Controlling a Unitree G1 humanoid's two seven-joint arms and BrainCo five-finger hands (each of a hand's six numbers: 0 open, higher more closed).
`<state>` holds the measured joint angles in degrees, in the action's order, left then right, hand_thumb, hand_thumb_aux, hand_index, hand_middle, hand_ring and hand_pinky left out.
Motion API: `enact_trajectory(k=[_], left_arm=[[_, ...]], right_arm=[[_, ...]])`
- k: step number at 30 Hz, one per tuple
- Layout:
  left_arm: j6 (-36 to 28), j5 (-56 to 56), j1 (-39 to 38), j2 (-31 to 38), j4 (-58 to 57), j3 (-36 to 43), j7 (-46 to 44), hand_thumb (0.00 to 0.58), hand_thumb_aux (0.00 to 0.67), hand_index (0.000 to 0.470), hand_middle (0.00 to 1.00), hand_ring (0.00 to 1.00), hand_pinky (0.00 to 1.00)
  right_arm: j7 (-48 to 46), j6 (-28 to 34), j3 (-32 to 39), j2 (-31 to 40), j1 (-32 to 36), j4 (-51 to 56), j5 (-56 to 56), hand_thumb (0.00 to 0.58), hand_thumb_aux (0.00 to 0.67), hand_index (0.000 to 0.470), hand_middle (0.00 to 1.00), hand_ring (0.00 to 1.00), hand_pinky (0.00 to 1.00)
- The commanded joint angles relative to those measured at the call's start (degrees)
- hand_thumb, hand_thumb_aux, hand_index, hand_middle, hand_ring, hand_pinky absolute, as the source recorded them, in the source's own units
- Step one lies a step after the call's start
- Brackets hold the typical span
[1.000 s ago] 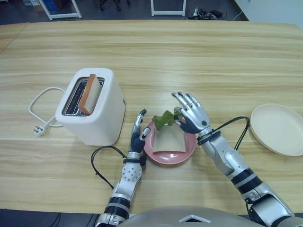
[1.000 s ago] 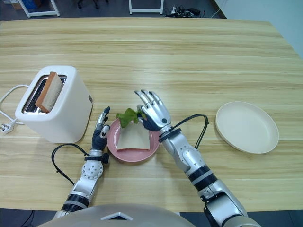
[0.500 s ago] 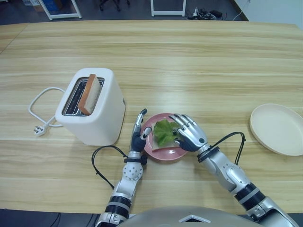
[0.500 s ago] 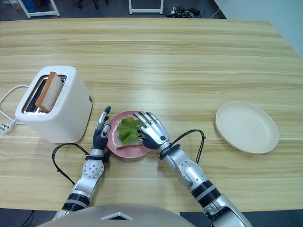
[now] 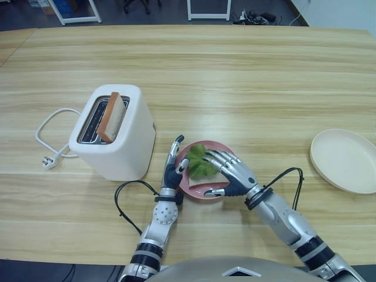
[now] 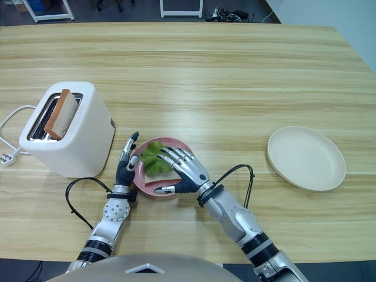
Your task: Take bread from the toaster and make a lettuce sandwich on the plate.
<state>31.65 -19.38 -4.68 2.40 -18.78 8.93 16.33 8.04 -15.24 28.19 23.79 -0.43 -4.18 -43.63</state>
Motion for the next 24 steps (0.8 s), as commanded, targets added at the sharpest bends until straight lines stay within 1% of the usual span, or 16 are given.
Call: enact_trajectory(k=[1, 3, 5, 8, 11, 14, 16, 18, 24], left_arm=[[1.38, -5.0, -1.56, 1.15, 3.57, 0.28, 2.98, 0.0, 0.0, 0.0, 0.0, 0.0, 0.0], [2.07, -12.15, -2.74, 2.77, 12.26, -0.71, 6.31, 0.0, 0.0, 0.0, 0.0, 0.0, 0.0], [2.27, -20.26, -3.58, 4.66, 23.61, -3.03, 8.58, 0.0, 0.0, 0.0, 0.0, 0.0, 0.0], [0.75, -26.7, -3.56, 6.8, 38.72, -8.84, 9.0, 0.0, 0.0, 0.0, 0.0, 0.0, 0.0], [-4.32, -30.0, -1.68, 10.45, 46.94, -17.26, 6.91, 0.0, 0.0, 0.0, 0.0, 0.0, 0.0], [-12.77, -30.16, 0.91, 14.64, 45.32, -24.7, 2.77, 0.0, 0.0, 0.0, 0.0, 0.0, 0.0], [-18.65, -30.16, 1.85, 16.3, 42.44, -27.47, -0.31, 0.0, 0.0, 0.0, 0.0, 0.0, 0.0], [-22.16, -30.48, 1.86, 17.28, 39.96, -28.13, -1.63, 0.0, 0.0, 0.0, 0.0, 0.0, 0.0], [-28.48, -31.9, 0.11, 18.6, 36.23, -25.95, -4.98, 0.0, 0.0, 0.0, 0.0, 0.0, 0.0]], right_arm=[[-0.79, -2.62, -11.43, -2.15, -1.51, -5.08, 18.08, 0.0, 0.0, 0.0, 0.0, 0.0, 0.0], [-1.2, -1.93, -17.6, -5.34, -1.49, -6.12, 29.51, 0.0, 0.0, 0.0, 0.0, 0.0, 0.0], [-0.93, -0.2, -22.09, -7.67, -1.0, -4.56, 35.81, 0.0, 0.0, 0.0, 0.0, 0.0, 0.0], [-1.47, 1.22, -25.07, -9.94, -0.6, -0.62, 40.07, 0.0, 0.0, 0.0, 0.0, 0.0, 0.0], [-2.0, 0.98, -25.59, -11.47, -0.75, 2.35, 40.29, 0.0, 0.0, 0.0, 0.0, 0.0, 0.0], [-2.21, 0.42, -26.01, -12.68, -0.8, 4.1, 39.7, 0.0, 0.0, 0.0, 0.0, 0.0, 0.0], [-2.34, 0.2, -26.34, -13.23, -0.75, 4.7, 39.41, 0.0, 0.0, 0.0, 0.0, 0.0, 0.0], [-2.38, 0.0, -26.61, -13.62, -0.75, 5.11, 39.1, 0.0, 0.0, 0.0, 0.0, 0.0, 0.0], [-2.65, -0.38, -26.97, -14.18, -1.03, 5.64, 38.06, 0.0, 0.0, 0.0, 0.0, 0.0, 0.0]])
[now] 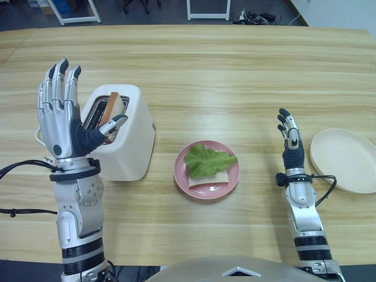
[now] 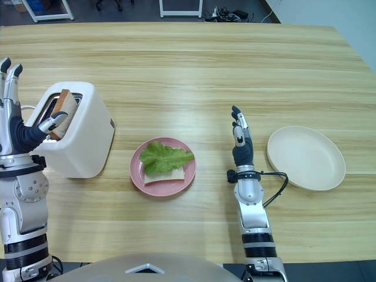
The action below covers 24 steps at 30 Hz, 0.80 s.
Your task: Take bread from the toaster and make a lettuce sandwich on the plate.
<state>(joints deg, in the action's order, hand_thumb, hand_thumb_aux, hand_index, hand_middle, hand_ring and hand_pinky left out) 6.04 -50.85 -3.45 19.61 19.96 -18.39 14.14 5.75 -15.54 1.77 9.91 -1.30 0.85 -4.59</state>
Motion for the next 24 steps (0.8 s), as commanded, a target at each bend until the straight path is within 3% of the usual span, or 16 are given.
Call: enact_trajectory(k=[1, 6, 7, 8, 9, 10, 11, 12, 14, 19, 24], left_arm=[[-3.66, 0.01, -1.41, 1.5, -3.26, 1.72, -3.58, 0.0, 0.0, 0.0, 0.0, 0.0, 0.0], [-6.04, 1.32, -2.68, 2.72, -5.68, 3.76, -6.41, 0.0, 0.0, 0.0, 0.0, 0.0, 0.0], [-6.37, 1.6, -2.93, 2.8, -5.66, 4.07, -7.0, 0.045, 0.026, 0.018, 0.0, 0.0, 0.0], [-6.81, 1.81, -3.1, 2.79, -5.64, 4.24, -7.36, 0.212, 0.137, 0.096, 0.0, 0.0, 0.0], [-7.17, 2.26, -3.25, 2.77, -5.55, 4.37, -7.77, 0.325, 0.226, 0.159, 0.0, 0.0, 0.0], [-7.48, 2.76, -3.38, 2.78, -5.44, 4.49, -8.07, 0.456, 0.36, 0.253, 0.0, 0.0, 0.0], [-7.8, 3.24, -3.51, 2.83, -5.35, 4.64, -8.51, 0.523, 0.46, 0.323, 0.0, 0.0, 0.0], [-7.92, 4.2, -3.6, 2.75, -5.27, 4.7, -8.91, 0.58, 0.654, 0.459, 0.15, 0.15, 0.15], [-8.23, 5.82, -3.72, 2.32, -4.82, 4.62, -8.87, 0.58, 0.67, 0.47, 1.0, 1.0, 1.0], [-6.37, 7.42, -2.69, 1.65, -2.94, 3.39, -2.1, 0.58, 0.67, 0.47, 1.0, 1.0, 1.0], [4.59, 6.44, -1.68, 1.05, 1.99, 0.27, 15.68, 0.58, 0.67, 0.47, 1.0, 1.0, 1.0]], right_arm=[[-0.37, -0.12, -0.6, -0.32, -0.19, 0.69, -1.09, 0.0, 0.0, 0.0, 0.0, 0.0, 0.0], [-0.57, -0.24, -0.85, -0.43, -0.28, 1.1, -1.58, 0.0, 0.0, 0.0, 0.0, 0.0, 0.0], [-0.63, -0.23, -0.87, -0.43, -0.35, 1.04, -1.63, 0.0, 0.0, 0.0, 0.0, 0.0, 0.0], [-0.67, -0.21, -0.86, -0.43, -0.39, 1.04, -1.7, 0.0, 0.0, 0.0, 0.0, 0.0, 0.0], [-0.7, -0.23, -0.9, -0.41, -0.48, 1.06, -1.74, 0.0, 0.0, 0.0, 0.0, 0.0, 0.0], [-0.75, -0.23, -0.96, -0.39, -0.58, 1.03, -1.76, 0.0, 0.0, 0.0, 0.0, 0.0, 0.0], [-0.81, -0.24, -1.03, -0.37, -0.67, 0.97, -1.77, 0.0, 0.0, 0.0, 0.0, 0.0, 0.0], [-0.86, -0.23, -1.11, -0.36, -0.8, 0.86, -1.78, 0.0, 0.0, 0.0, 0.0, 0.0, 0.0], [-0.98, -0.14, -1.23, -0.35, -0.96, 0.67, -1.81, 0.0, 0.0, 0.0, 0.0, 0.0, 0.0], [-1.05, 0.03, -1.44, -0.48, -1.22, 0.57, -2.12, 0.0, 0.0, 0.0, 0.0, 0.0, 0.0], [-1.08, 0.16, -1.6, -0.84, -1.24, 0.82, -2.51, 0.0, 0.0, 0.0, 0.0, 0.0, 0.0]])
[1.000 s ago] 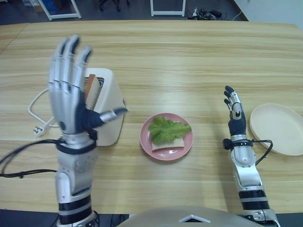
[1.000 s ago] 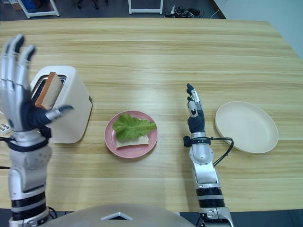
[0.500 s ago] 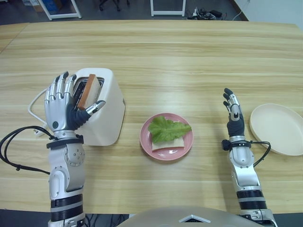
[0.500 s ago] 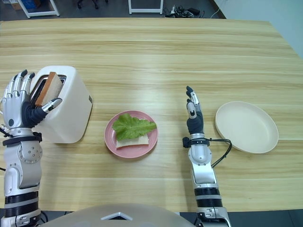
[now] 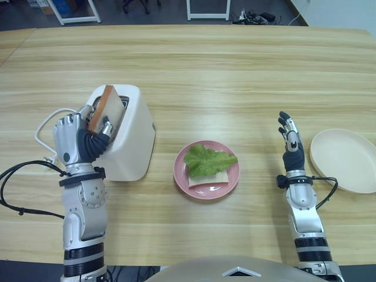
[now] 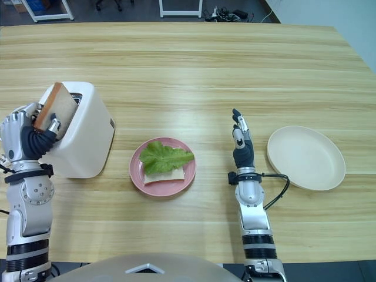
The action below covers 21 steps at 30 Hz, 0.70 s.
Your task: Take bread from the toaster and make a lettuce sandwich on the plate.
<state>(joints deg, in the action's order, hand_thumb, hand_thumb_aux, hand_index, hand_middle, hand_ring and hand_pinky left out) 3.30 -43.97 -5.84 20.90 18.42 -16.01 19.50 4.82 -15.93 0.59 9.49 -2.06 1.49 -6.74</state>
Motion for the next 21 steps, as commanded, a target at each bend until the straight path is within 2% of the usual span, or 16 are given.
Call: enact_trajectory(k=[1, 6, 10, 13, 15, 18, 21], left_arm=[[10.13, 0.25, 0.66, -0.3, 4.08, -2.22, 12.72, 0.58, 0.67, 0.47, 1.0, 1.0, 1.0], [20.43, 10.47, 0.07, -2.13, 5.92, 0.88, 12.56, 0.58, 0.67, 0.47, 1.0, 1.0, 1.0], [23.28, 31.79, 0.17, -0.9, 5.4, 10.47, -3.17, 0.58, 0.67, 0.47, 1.0, 1.0, 1.0], [22.19, 46.07, -0.12, -1.1, 4.45, 16.09, -13.91, 0.58, 0.67, 0.47, 1.0, 1.0, 1.0], [19.83, 51.33, 0.42, -1.06, 3.05, 18.81, -19.98, 0.58, 0.67, 0.47, 1.0, 1.0, 1.0], [15.73, 53.47, 3.42, -0.6, -2.47, 22.49, -28.45, 0.58, 0.67, 0.47, 1.0, 1.0, 1.0], [13.01, 53.49, 10.35, -1.99, -13.07, 24.92, -35.39, 0.58, 0.67, 0.47, 1.0, 1.0, 1.0]], right_arm=[[-0.13, 0.55, -0.46, -0.5, -0.45, 0.25, -0.41, 0.0, 0.0, 0.0, 0.0, 0.0, 0.0], [-0.12, 0.44, -0.37, -0.92, -0.11, 1.15, -0.56, 0.0, 0.0, 0.0, 0.0, 0.0, 0.0], [0.02, 0.42, -0.53, -1.07, -0.13, 1.72, -0.54, 0.0, 0.0, 0.0, 0.0, 0.0, 0.0], [-0.05, 0.38, -0.38, -1.18, 0.39, 2.55, -0.51, 0.0, 0.0, 0.0, 0.0, 0.0, 0.0], [-0.05, 0.25, -0.47, -1.17, 0.43, 3.03, -0.41, 0.0, 0.0, 0.0, 0.0, 0.0, 0.0], [0.08, 0.04, -0.71, -1.22, 0.56, 4.01, -0.37, 0.0, 0.0, 0.0, 0.0, 0.0, 0.0], [0.25, -0.23, -0.57, -1.48, 1.39, 5.93, -0.61, 0.0, 0.0, 0.0, 0.0, 0.0, 0.0]])
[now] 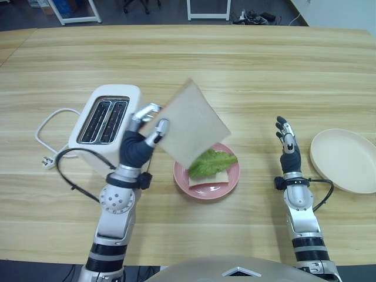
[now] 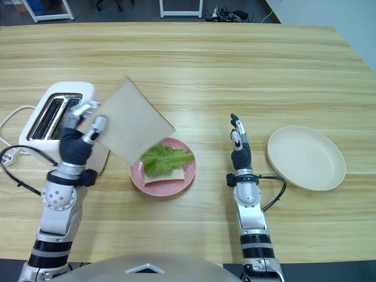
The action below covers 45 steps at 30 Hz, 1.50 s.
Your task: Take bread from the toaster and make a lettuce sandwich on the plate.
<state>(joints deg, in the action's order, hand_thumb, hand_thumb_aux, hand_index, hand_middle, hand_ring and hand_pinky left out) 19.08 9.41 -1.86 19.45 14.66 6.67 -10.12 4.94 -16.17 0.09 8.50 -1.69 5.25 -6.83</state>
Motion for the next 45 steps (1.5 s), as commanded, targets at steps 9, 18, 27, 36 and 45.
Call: enact_trajectory(k=[9, 18, 27, 36, 45], left_arm=[[-5.28, 2.48, 20.91, -1.0, -29.06, 2.62, -23.08, 0.58, 0.67, 0.47, 1.0, 1.0, 1.0], [-5.34, -1.81, 21.94, -0.39, -35.37, 2.76, -27.49, 0.58, 0.67, 0.47, 1.0, 1.0, 1.0], [-2.95, -6.51, 24.37, -1.76, -44.57, 3.51, -26.7, 0.58, 0.67, 0.47, 1.0, 1.0, 1.0], [2.99, -8.64, 26.86, -2.43, -55.96, 4.27, -30.62, 0.58, 0.67, 0.47, 1.0, 1.0, 1.0], [4.35, -9.18, 27.19, -1.72, -57.89, 3.62, -30.85, 0.58, 0.67, 0.47, 1.0, 1.0, 1.0]], right_arm=[[0.35, -1.29, -0.21, -0.77, 2.06, 6.77, -0.83, 0.0, 0.0, 0.0, 0.0, 0.0, 0.0], [0.66, -1.77, 0.17, -1.45, 2.25, 8.41, -1.47, 0.0, 0.0, 0.0, 0.0, 0.0, 0.0], [1.06, -1.97, 0.99, -1.02, 1.04, 6.9, -3.63, 0.0, 0.0, 0.0, 0.0, 0.0, 0.0], [-0.37, -3.2, 3.35, 0.76, -1.56, 2.55, -7.21, 0.0, 0.0, 0.0, 0.0, 0.0, 0.0], [13.46, -8.53, 14.91, 8.93, -4.29, -7.78, -45.49, 0.0, 0.0, 0.0, 0.0, 0.0, 0.0]])
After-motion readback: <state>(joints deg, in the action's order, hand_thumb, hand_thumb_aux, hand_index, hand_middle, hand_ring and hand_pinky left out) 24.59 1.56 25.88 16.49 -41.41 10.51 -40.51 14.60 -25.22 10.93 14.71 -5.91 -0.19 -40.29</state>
